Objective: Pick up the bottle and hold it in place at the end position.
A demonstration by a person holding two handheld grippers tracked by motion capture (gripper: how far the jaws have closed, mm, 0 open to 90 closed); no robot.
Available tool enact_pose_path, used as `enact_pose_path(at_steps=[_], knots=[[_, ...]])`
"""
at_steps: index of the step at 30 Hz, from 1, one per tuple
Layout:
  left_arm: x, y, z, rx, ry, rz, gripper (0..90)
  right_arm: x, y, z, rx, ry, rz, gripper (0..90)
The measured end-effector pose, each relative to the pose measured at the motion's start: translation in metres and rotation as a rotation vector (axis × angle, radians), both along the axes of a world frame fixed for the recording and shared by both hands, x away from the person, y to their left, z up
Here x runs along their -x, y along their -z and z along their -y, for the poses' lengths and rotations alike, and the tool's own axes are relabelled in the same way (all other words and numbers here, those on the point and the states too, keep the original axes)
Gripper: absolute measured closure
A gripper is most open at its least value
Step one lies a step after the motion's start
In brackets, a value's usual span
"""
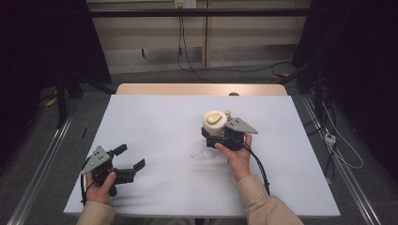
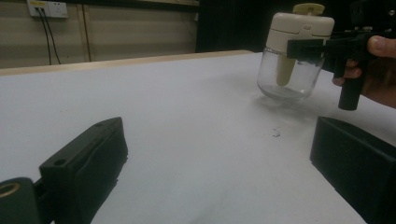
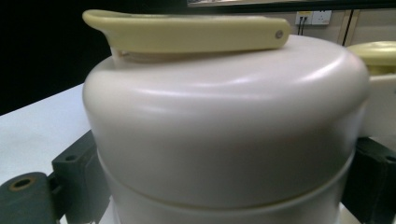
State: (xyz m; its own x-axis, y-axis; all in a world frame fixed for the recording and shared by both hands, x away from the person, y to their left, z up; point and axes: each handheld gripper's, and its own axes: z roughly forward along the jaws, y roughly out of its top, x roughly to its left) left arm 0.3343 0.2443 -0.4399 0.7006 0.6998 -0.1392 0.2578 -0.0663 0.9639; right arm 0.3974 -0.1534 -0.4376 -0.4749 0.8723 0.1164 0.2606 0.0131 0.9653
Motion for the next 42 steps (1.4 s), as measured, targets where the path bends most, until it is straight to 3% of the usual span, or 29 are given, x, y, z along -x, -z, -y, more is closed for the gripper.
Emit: enact_pose_path(at_steps=[42], knots=[[0.000, 0.000, -0.001, 0.000, -0.001, 0.002, 3.3, -0.017, 0.003, -0.019, 0.007, -0.019, 0.005, 7.1]])
